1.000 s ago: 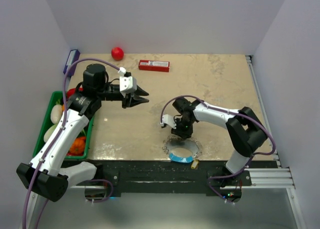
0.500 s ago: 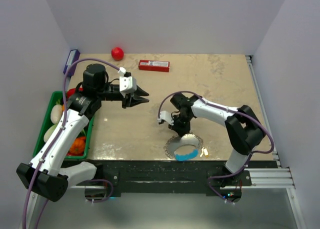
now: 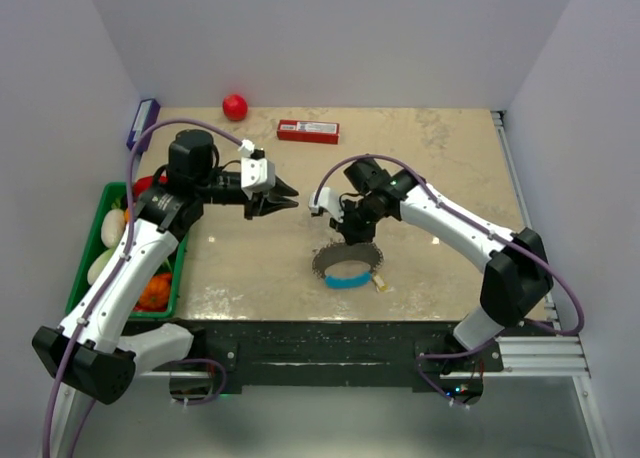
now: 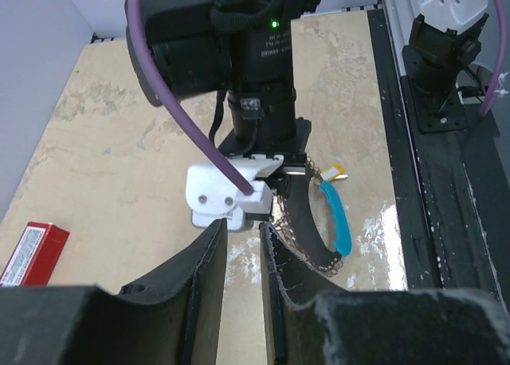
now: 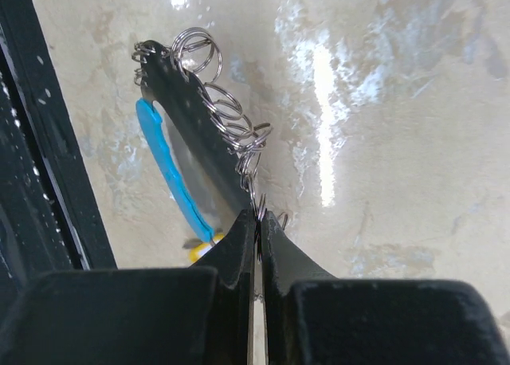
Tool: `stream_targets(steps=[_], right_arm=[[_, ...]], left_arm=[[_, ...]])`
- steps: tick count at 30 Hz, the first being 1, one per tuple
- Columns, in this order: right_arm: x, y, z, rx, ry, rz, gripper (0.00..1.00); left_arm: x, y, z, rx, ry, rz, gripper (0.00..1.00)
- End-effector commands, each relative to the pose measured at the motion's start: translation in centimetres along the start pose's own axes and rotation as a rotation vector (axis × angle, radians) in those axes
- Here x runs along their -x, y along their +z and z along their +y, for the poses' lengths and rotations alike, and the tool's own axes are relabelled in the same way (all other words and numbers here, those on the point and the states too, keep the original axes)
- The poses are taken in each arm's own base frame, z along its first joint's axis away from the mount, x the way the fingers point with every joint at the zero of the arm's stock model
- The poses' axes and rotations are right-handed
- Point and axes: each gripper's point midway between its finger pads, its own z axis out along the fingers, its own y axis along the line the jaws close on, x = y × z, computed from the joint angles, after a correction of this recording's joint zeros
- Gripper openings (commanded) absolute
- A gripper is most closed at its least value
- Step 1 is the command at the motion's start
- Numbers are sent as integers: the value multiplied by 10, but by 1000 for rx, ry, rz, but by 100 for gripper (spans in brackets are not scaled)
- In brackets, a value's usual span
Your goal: Remove the keys from the keyring
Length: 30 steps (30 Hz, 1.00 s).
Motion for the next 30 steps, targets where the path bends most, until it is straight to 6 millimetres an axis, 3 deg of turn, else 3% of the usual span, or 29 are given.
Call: stream_targets(steps=[1,9,21,24,30], right_arm=[[38,-40,-2,-68,-8,-124,0],[85,-99,-11,-184,-23,-281,0],[152,-199,-20,-352,-38,-520,0],[162,-219,-22,-393,-36,-560,0],[168,-238,-29,-460,-35,-592,0]], left_arm=[[14,-5,5,42,88,-3,28],[1,-5,30,178,129,77,31],[-6,-1,36,231,209,132,42],[-10,-2,40,251,238,157,47],[-8,3,35,220,214,131,54]])
